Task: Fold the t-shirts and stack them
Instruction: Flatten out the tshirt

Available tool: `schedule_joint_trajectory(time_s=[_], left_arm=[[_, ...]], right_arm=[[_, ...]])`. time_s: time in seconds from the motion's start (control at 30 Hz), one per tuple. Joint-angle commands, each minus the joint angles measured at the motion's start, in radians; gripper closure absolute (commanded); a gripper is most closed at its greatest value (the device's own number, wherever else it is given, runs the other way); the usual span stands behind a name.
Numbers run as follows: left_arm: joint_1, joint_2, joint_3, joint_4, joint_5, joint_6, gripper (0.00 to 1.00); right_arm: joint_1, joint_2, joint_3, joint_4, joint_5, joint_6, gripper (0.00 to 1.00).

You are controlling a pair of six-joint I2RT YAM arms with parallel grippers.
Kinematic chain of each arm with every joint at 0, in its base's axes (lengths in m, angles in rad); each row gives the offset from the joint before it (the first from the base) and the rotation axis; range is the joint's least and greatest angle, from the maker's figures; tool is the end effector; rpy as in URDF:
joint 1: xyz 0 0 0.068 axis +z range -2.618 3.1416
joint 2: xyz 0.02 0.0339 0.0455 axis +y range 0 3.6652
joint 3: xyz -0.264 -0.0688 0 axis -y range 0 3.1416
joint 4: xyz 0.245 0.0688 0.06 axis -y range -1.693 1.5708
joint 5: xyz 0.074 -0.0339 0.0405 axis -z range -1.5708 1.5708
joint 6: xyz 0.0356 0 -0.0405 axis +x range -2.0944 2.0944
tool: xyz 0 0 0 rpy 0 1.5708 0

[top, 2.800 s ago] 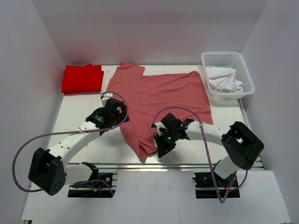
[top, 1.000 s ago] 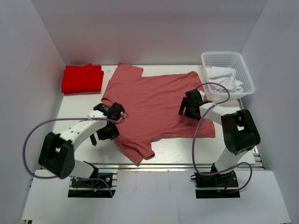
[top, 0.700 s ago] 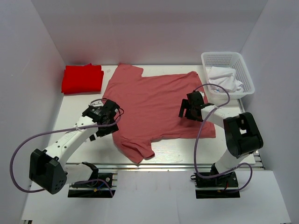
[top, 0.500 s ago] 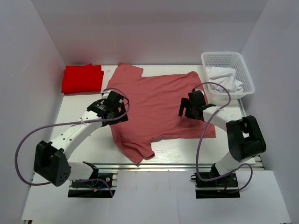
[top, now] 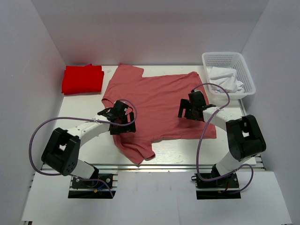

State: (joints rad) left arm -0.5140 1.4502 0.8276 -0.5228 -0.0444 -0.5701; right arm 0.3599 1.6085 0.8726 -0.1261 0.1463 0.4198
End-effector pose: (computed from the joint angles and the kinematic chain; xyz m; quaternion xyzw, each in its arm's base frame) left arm 0.2337 -0.1301 0.1817 -0.0321 0.9767 -0.0903 0.1920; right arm 0.3041 0.1089 0.1744 0.0534 0.9342 0.0681 0.3462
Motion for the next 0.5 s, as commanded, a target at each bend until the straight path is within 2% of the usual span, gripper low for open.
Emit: schedule_joint_trajectory(time_s=[0.0,0.03,0.13,0.23,0.3,0.47], left_arm=[[0.006,-0.057,-0.004,-0.080,-0.136,-0.065,0.00],[0.006,-0.057,-0.014,-0.121,-0.137,-0.091,0.00],[0.006,-0.105,-0.027,-0.287,-0.277,-0.194,0.00],[0.006,-0.139,-0.038,-0.423,-0.322,-0.299,0.00],[0.006,-0.139,-0.048,-0.462,-0.333,-0.347,0.00],[0.006,-0.129,-0.055,-0.453,-0.322,-0.347,0.00]], right_arm=[[-0.004,0.004,-0.007,0.028,-0.016,0.007,0.10],[-0.006,0.001,-0.009,0.031,-0.014,0.008,0.10],[-0.003,-0.004,-0.012,0.026,0.013,0.011,0.10],[-0.003,-0.007,-0.012,0.026,0.032,0.022,0.10],[-0.003,-0.009,-0.014,0.025,0.038,0.023,0.10],[-0.001,-0.018,-0.015,0.026,0.032,0.019,0.10]])
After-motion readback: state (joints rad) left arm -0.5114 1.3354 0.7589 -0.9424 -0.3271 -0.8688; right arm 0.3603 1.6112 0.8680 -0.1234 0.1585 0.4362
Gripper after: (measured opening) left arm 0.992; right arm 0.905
